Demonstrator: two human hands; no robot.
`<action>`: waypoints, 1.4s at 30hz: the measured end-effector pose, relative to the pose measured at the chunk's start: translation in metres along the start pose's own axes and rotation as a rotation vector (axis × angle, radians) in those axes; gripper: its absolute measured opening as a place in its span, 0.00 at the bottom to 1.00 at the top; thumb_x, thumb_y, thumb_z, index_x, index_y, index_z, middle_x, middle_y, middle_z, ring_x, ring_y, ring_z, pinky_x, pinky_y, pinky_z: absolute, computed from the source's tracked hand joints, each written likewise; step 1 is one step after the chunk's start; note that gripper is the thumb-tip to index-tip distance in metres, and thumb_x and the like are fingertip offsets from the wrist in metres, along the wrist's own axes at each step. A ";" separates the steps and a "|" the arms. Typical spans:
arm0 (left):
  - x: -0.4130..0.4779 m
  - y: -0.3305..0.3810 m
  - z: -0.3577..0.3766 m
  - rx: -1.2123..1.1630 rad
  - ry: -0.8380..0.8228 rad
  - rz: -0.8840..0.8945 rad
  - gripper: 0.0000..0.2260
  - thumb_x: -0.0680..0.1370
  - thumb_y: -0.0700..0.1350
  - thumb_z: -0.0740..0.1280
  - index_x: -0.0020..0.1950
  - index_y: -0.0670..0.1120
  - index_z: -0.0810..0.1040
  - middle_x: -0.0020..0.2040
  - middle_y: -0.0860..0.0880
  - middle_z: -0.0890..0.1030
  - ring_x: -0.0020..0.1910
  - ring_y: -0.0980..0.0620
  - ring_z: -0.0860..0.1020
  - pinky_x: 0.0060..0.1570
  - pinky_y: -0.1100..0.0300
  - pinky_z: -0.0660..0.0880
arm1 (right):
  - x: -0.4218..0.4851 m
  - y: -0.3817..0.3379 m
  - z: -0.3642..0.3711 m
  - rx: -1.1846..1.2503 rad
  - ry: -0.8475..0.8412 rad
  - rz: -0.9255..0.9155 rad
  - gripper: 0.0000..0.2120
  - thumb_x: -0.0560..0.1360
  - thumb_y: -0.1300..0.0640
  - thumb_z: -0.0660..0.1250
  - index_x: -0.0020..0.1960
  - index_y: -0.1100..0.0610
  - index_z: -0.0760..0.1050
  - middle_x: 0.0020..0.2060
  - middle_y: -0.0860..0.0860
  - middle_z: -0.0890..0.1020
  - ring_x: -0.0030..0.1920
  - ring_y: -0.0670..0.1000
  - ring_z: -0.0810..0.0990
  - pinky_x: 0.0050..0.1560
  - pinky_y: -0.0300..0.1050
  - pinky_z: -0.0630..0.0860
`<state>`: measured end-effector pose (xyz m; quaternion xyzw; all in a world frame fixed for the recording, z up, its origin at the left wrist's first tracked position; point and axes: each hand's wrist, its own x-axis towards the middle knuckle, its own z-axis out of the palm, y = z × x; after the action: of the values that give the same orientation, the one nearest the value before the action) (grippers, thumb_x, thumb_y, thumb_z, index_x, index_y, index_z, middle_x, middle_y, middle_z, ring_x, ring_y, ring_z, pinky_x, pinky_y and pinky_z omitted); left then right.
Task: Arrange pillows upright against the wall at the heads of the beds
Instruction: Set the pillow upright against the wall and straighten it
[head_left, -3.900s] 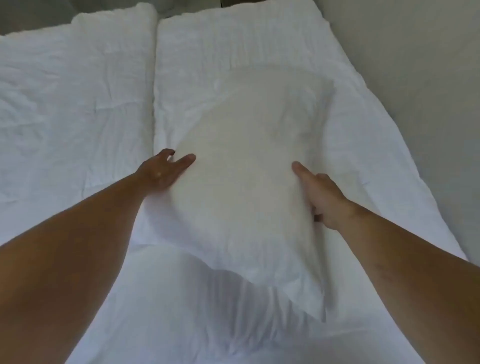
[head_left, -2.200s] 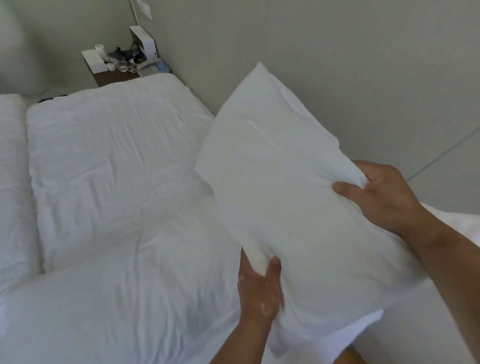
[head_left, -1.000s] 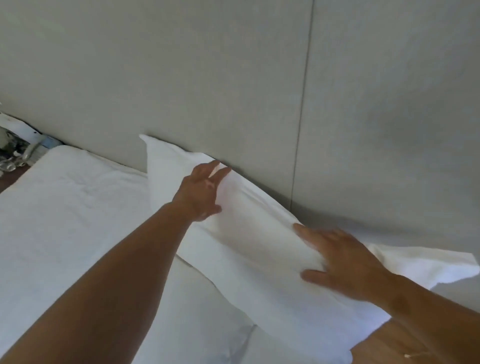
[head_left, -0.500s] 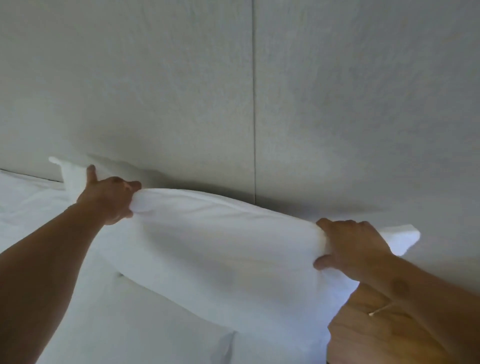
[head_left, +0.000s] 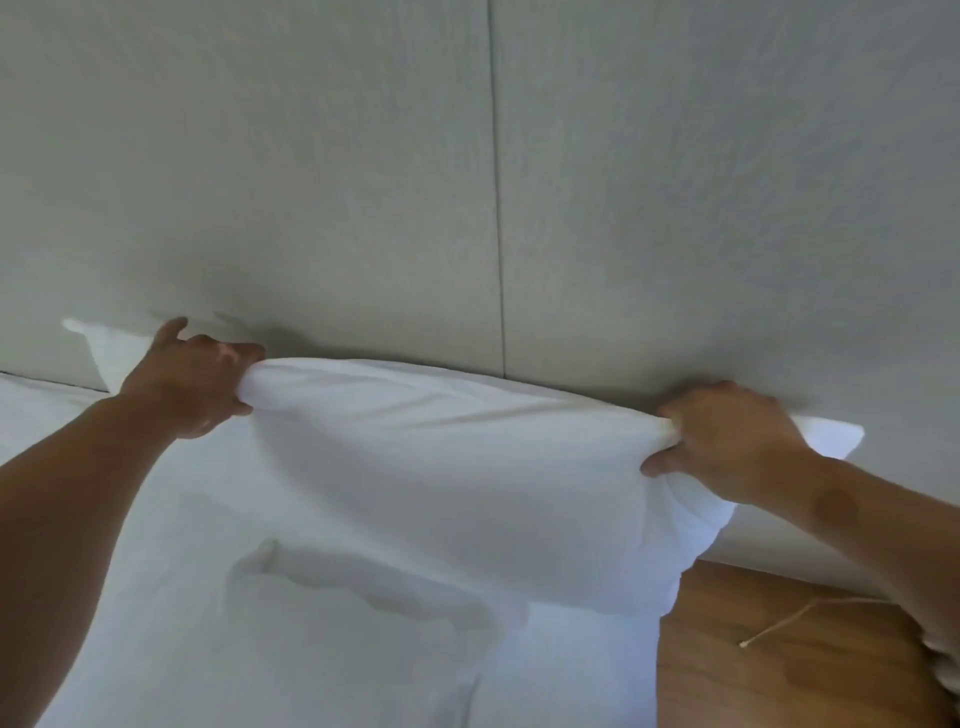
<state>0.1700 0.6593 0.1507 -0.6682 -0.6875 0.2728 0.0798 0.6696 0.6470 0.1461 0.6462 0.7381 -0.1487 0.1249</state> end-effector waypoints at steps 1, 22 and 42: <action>0.001 0.004 0.007 -0.021 -0.015 -0.021 0.16 0.76 0.57 0.72 0.62 0.56 0.76 0.57 0.55 0.86 0.61 0.49 0.82 0.79 0.46 0.57 | 0.002 -0.004 0.004 -0.010 0.000 -0.017 0.25 0.68 0.33 0.73 0.62 0.40 0.80 0.58 0.45 0.83 0.61 0.52 0.78 0.55 0.47 0.72; 0.026 0.016 0.045 -0.089 -0.194 -0.120 0.20 0.75 0.52 0.75 0.65 0.54 0.76 0.63 0.50 0.84 0.67 0.45 0.79 0.72 0.45 0.64 | 0.018 -0.038 0.047 -0.060 0.084 -0.101 0.19 0.73 0.37 0.70 0.59 0.45 0.80 0.55 0.46 0.84 0.57 0.54 0.81 0.50 0.47 0.73; 0.012 -0.011 0.050 -0.172 -0.161 -0.155 0.19 0.75 0.53 0.75 0.63 0.52 0.75 0.60 0.48 0.85 0.66 0.44 0.79 0.75 0.43 0.61 | 0.032 -0.050 0.039 -0.066 0.063 -0.116 0.22 0.70 0.36 0.73 0.61 0.43 0.81 0.54 0.46 0.84 0.57 0.54 0.81 0.47 0.46 0.70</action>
<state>0.1352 0.6580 0.1108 -0.5934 -0.7621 0.2588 -0.0123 0.6150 0.6550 0.1007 0.6023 0.7823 -0.1110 0.1139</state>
